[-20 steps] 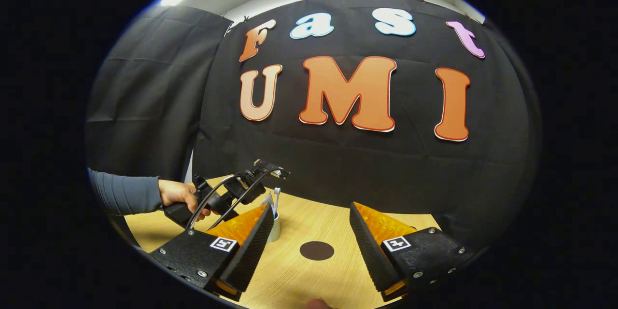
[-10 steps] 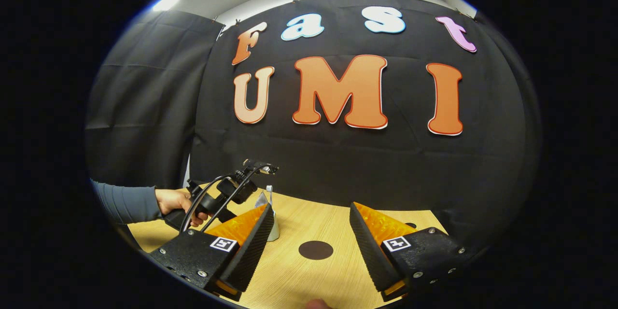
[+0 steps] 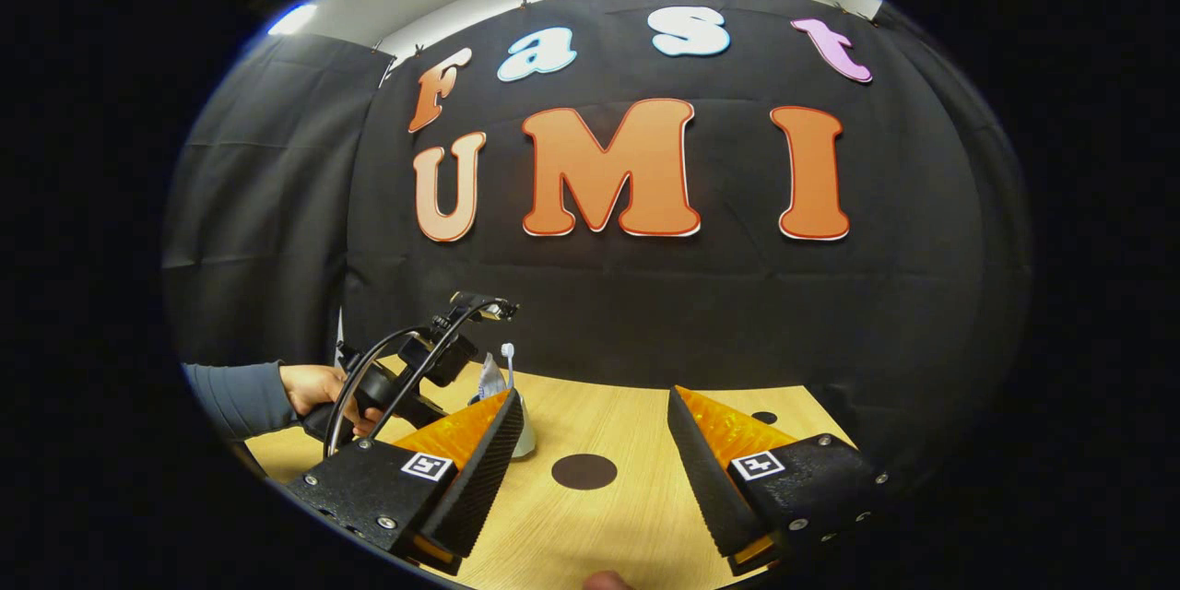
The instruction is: Put the toothbrush and toothpaste on the desktop into the cup, then pick up the cup and place it on the coaster on the desktop.
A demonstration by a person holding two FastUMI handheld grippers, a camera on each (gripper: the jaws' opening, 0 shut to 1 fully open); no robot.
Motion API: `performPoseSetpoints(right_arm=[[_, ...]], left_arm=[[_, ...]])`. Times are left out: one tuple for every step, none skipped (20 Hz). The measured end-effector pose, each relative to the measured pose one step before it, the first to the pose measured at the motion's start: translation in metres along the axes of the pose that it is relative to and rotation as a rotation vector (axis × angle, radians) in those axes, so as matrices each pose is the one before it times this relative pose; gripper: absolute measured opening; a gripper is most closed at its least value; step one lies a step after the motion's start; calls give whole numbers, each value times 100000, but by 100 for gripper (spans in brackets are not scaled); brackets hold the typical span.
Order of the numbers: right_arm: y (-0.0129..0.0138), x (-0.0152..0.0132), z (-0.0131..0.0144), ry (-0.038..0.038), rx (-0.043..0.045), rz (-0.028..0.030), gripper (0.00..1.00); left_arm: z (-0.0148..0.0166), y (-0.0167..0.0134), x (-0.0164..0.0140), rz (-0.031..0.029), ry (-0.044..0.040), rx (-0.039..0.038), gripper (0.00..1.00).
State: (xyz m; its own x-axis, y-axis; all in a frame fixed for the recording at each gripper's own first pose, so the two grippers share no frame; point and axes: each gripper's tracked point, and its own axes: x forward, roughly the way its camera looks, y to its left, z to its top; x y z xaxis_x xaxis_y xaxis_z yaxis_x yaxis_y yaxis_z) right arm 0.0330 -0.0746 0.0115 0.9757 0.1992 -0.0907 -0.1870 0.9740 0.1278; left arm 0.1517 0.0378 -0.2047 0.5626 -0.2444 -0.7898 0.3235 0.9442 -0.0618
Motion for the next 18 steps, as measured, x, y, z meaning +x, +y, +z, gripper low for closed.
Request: performPoseSetpoints(right_arm=[[-481, -406, 153, -501, -794, -1205, 94], [-497, -294, 126, -593, -640, -1480, 94], [-469, -484, 170, -786, -373, -1058, 94], [-391, -434, 23, -531, -248, -908, 94], [-427, -384, 25, -628, -261, -780, 94], [-298, -333, -9, -208, -406, -729, 94], [-398, -257, -168, 244, -529, -727, 94], [-273, -237, -255, 351, -456, -607, 94], [-330, -216, -177, 268, -139, -686, 94], [-184, -211, -64, 94, 69, -169, 94], [-173, -123, -230, 176, 188, -289, 94], [-151, -62, -123, 46, 267, -105, 94], [-179, -111, -212, 385, 143, -77, 94], [-113, 10, -320, 641, 79, -223, 94], [-96, -1, -245, 564, -22, -73, 94], [-167, 53, -283, 429, 40, -381, 94], [12, -67, -158, 353, 106, 208, 94], [54, 71, -175, 510, 142, 121, 94]], left_arm=[[305, 22, -39, -595, -213, 833, 20], [275, 61, -31, -1118, 98, 682, 20], [314, 76, -75, -1210, 229, 739, 20], [198, 134, -126, -891, 254, 828, 20], [-91, 41, -288, -738, -30, 854, 20], [-166, -23, -20, -804, 79, 840, 20], [-24, 69, -8, -720, 135, 737, 20], [-92, 54, -21, -825, 558, 933, 20], [-88, 92, -110, -815, 550, 500, 20], [-30, 42, -5, -634, 1021, 504, 20], [-169, -48, -217, -427, 983, 95, 20], [-57, 25, -77, -541, 1115, 415, 20], [-103, 46, -140, -321, 1262, -60, 20], [-6, -104, -222, -176, 1074, 98, 20], [-88, 94, -203, 161, 1188, 344, 20], [327, 121, -241, 616, -924, 831, 20], [52, 1, -205, 754, 711, 597, 20], [-201, 36, -180, 465, 1052, 731, 20]])
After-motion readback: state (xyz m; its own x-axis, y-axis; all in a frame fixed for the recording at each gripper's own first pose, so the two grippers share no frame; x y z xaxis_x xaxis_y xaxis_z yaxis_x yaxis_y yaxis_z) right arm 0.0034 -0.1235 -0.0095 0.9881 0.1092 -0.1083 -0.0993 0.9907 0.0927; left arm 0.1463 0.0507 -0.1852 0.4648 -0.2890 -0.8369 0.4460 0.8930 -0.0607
